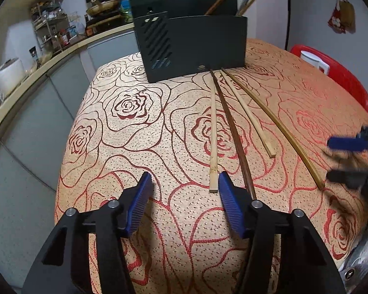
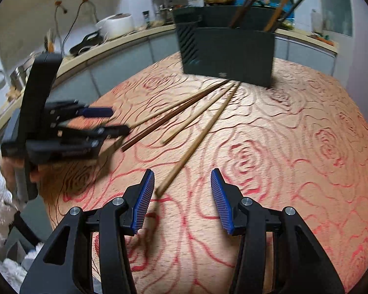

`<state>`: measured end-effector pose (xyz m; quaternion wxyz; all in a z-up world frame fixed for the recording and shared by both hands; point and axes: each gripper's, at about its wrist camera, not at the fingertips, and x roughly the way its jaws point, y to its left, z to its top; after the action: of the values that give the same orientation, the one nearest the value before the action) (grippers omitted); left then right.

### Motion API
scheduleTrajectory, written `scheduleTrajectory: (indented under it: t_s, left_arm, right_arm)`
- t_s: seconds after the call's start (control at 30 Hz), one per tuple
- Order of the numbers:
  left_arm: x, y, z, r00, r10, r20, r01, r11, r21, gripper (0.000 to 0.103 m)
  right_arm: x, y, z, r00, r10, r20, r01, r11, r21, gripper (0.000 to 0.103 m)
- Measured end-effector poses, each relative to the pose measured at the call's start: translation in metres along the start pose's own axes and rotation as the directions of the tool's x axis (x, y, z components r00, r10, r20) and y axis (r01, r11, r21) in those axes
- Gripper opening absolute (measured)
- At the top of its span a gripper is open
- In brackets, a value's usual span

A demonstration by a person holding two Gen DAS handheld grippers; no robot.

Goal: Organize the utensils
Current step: 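Move both tools down toward the remaining chopsticks on the tablecloth, then grasp a light chopstick with the left tool while the right tool grasps another light chopstick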

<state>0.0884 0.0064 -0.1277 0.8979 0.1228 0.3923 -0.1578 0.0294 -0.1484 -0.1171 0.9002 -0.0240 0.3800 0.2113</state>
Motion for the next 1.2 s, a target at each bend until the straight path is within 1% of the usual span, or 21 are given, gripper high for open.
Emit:
scheduleTrajectory:
  t_s: [0.07, 0.2, 0.33, 0.37, 0.47, 0.5, 0.57, 0.77, 0.83, 0.9, 1.0, 1.07, 1.13, 1.2]
  left_arm:
    - [0.001, 0.003, 0.000, 1.000, -0.014, 0.001, 0.014, 1.000, -0.019, 0.050]
    - [0.002, 0.003, 0.002, 1.000, -0.030, 0.004, 0.030, 0.999, -0.033, 0.043]
    - [0.003, 0.003, 0.003, 0.999, -0.048, 0.003, 0.048, 0.998, -0.045, 0.037]
    - [0.003, 0.003, 0.003, 0.999, -0.049, 0.004, 0.049, 0.998, -0.046, 0.036]
    - [0.003, 0.002, 0.003, 0.999, -0.048, 0.005, 0.048, 0.998, -0.045, 0.035]
    - [0.003, 0.002, 0.003, 0.999, -0.048, 0.006, 0.048, 0.998, -0.046, 0.034]
    - [0.003, 0.003, 0.002, 0.999, -0.047, 0.007, 0.047, 0.998, -0.049, 0.033]
    - [0.002, 0.005, 0.002, 0.999, -0.048, 0.009, 0.048, 0.997, -0.056, 0.031]
    - [0.002, 0.005, 0.001, 0.999, -0.049, 0.010, 0.049, 0.997, -0.057, 0.031]
    - [0.002, 0.005, 0.002, 0.999, -0.050, 0.010, 0.050, 0.997, -0.060, 0.027]
    - [0.003, 0.007, 0.002, 0.998, -0.056, 0.010, 0.057, 0.996, -0.071, 0.021]
    - [0.003, 0.008, 0.002, 0.998, -0.059, 0.012, 0.060, 0.995, -0.074, 0.017]
    - [0.003, 0.008, 0.003, 0.998, -0.059, 0.013, 0.060, 0.995, -0.076, 0.015]
    - [0.004, 0.009, 0.003, 0.998, -0.065, 0.013, 0.066, 0.995, -0.077, 0.010]
  right_arm:
    - [0.004, 0.007, -0.001, 1.000, -0.003, -0.004, 0.003, 1.000, -0.019, 0.047]
    - [0.012, 0.018, -0.006, 0.997, -0.074, 0.007, 0.075, 0.994, -0.076, 0.047]
    - [0.011, 0.017, -0.008, 0.996, -0.083, 0.015, 0.084, 0.993, -0.080, 0.046]
    - [0.011, 0.015, -0.007, 0.996, -0.084, 0.016, 0.085, 0.993, -0.078, 0.045]
    - [0.010, 0.011, -0.006, 0.996, -0.091, 0.011, 0.091, 0.993, -0.070, 0.038]
    - [0.009, 0.008, -0.006, 0.995, -0.100, 0.009, 0.100, 0.993, -0.065, 0.035]
    - [0.007, 0.003, -0.006, 0.992, -0.122, 0.009, 0.122, 0.991, -0.055, 0.033]
    - [0.001, -0.025, -0.008, 0.983, -0.183, 0.003, 0.183, 0.983, 0.011, 0.032]
    - [-0.003, -0.035, -0.010, 0.977, -0.215, 0.006, 0.215, 0.976, 0.024, 0.031]
    - [-0.005, -0.047, -0.011, 0.970, -0.243, 0.005, 0.242, 0.969, 0.047, 0.031]
    - [-0.007, -0.060, -0.011, 0.969, -0.247, -0.002, 0.246, 0.965, 0.090, 0.030]
    - [-0.007, -0.065, -0.012, 0.973, -0.229, 0.000, 0.228, 0.967, 0.112, 0.030]
    - [-0.006, -0.063, -0.012, 0.975, -0.222, 0.007, 0.219, 0.969, 0.112, 0.030]
    - [-0.004, -0.059, -0.011, 0.976, -0.217, 0.013, 0.215, 0.972, 0.098, 0.030]
